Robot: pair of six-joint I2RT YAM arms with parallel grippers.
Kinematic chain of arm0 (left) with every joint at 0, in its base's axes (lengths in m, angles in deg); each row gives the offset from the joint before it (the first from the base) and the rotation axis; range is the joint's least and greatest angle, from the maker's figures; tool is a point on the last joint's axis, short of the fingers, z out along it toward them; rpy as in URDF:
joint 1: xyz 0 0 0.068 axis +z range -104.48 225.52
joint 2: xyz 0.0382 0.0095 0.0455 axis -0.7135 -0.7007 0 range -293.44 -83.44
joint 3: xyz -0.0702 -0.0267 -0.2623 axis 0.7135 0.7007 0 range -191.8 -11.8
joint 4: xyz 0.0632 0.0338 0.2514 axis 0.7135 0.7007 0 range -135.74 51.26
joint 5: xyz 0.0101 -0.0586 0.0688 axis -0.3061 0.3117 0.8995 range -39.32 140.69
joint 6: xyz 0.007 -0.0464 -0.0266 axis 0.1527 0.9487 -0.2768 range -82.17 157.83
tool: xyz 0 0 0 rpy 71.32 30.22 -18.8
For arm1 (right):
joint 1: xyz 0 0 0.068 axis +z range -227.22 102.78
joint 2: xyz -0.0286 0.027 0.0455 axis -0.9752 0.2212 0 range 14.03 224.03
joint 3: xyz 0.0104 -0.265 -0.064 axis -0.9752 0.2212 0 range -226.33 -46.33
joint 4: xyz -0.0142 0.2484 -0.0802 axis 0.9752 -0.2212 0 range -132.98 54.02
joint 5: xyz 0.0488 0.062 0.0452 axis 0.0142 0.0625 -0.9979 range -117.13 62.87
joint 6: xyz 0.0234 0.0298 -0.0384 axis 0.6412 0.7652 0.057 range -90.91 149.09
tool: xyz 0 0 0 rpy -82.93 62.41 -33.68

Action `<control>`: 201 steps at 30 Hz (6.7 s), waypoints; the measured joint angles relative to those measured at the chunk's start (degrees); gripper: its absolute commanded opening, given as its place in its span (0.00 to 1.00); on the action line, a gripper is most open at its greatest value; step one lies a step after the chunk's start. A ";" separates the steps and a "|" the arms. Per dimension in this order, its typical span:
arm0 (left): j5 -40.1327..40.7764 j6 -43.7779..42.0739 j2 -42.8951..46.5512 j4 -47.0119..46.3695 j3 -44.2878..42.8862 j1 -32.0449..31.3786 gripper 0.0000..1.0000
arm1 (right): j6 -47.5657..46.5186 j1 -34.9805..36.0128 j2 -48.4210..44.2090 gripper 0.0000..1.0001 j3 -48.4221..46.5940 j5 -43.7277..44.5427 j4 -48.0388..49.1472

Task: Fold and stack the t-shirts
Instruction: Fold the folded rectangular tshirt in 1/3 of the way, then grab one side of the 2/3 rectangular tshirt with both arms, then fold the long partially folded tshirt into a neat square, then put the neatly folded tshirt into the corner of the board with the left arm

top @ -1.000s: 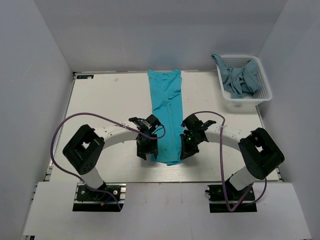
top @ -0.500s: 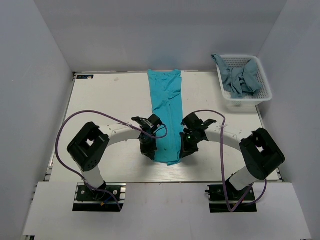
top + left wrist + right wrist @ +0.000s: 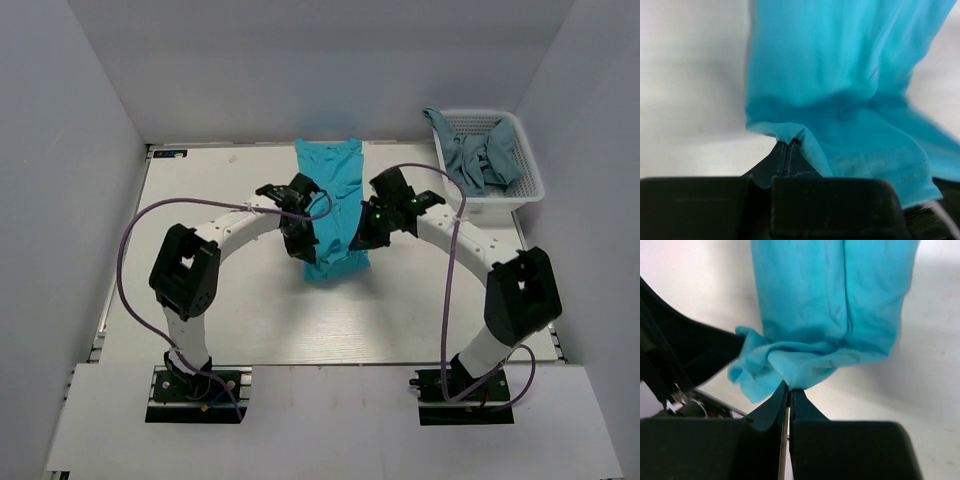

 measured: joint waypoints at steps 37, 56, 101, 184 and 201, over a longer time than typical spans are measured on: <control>-9.97 -11.04 -31.30 -5.14 -42.93 16.11 0.18 | -2.01 -12.59 36.35 0.23 -38.56 -2.01 -1.11; -7.98 -14.36 -12.90 -10.03 -18.23 18.08 0.97 | -12.28 -15.43 18.08 0.90 -16.13 -8.35 6.99; -9.44 -13.73 -6.62 -23.96 7.63 11.19 0.00 | -11.98 -13.07 19.23 0.00 3.85 -14.99 17.77; -5.66 -15.74 -28.81 -6.34 -38.93 14.71 0.84 | -6.12 -17.59 32.24 0.90 -30.75 -22.69 11.13; -10.03 -20.00 -27.61 -11.37 -29.05 14.38 0.80 | -0.79 -18.34 39.50 0.90 -28.79 -21.20 16.22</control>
